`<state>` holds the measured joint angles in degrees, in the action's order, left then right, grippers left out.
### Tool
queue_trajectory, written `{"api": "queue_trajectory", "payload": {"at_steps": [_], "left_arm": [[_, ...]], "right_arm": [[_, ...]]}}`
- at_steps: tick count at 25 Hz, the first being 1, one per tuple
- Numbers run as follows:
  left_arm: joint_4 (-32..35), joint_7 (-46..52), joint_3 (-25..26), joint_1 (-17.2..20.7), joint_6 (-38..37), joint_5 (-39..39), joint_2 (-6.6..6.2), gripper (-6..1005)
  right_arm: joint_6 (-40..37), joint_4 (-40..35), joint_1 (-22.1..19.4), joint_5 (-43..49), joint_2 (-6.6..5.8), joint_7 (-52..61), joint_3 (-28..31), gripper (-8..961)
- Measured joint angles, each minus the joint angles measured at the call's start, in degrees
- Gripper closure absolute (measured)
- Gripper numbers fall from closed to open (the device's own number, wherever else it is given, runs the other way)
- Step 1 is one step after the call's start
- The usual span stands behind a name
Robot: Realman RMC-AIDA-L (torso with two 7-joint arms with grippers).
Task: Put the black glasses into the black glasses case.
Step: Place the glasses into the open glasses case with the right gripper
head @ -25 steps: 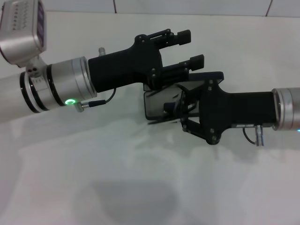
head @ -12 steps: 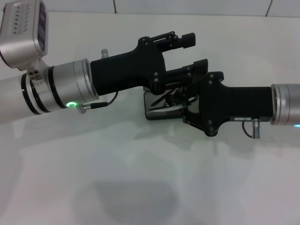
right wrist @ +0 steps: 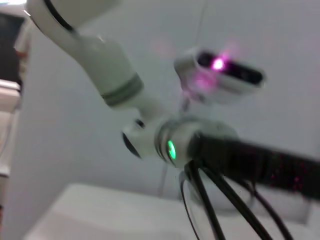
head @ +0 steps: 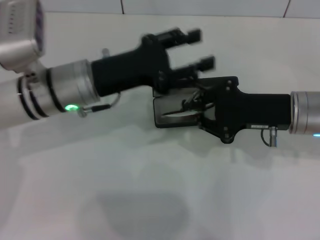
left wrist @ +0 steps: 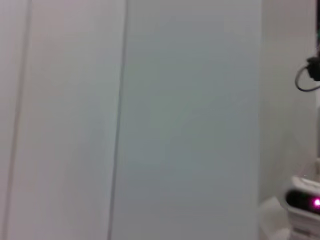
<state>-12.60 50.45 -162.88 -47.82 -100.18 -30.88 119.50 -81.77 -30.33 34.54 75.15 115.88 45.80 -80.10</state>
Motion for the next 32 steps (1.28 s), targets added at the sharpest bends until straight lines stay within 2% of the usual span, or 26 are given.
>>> {"api": "queue_trajectory", "payload": {"at_steps": [4,7,11,15,19,24,28,32], "left_arm": [[-2.6,0.3,0.0,2.6,0.4,-6.6,-0.24,314],[-3.6,0.6,-0.1,3.8,0.5,-9.0,-0.72,314],[-3.9,1.1,-0.1,4.5,0.5,-9.5,-1.26,314],[-4.0,1.9,-0.1,5.2,0.6,-9.7,-1.74,313],[-4.1,2.2,-0.1,5.5,0.8,-9.5,-1.85,313],[-4.2,2.2,-0.1,4.5,1.9,-9.1,-1.56,313],[-4.2,2.2,-0.1,4.1,2.5,-9.1,-1.37,313],[-4.2,2.2,-0.1,4.4,2.5,-9.0,-1.36,313]], "right_arm": [[3.5,-3.5,-3.2,2.3,0.0,0.2,-0.3,762],[8.6,-12.2,-7.9,4.7,0.19,2.7,-3.1,760],[25.1,-27.5,-15.8,9.0,-0.06,8.8,-13.2,757],[40.0,-35.8,-20.7,12.8,-0.02,11.0,-23.0,754],[52.2,-36.7,-21.2,12.7,-0.04,12.2,-30.2,751],[64.0,-36.1,-21.2,11.5,0.17,13.7,-35.7,747],[67.7,-35.1,-20.4,9.5,0.26,14.4,-37.5,744],[67.4,-35.0,-20.1,8.4,0.26,15.1,-37.9,742]]}}
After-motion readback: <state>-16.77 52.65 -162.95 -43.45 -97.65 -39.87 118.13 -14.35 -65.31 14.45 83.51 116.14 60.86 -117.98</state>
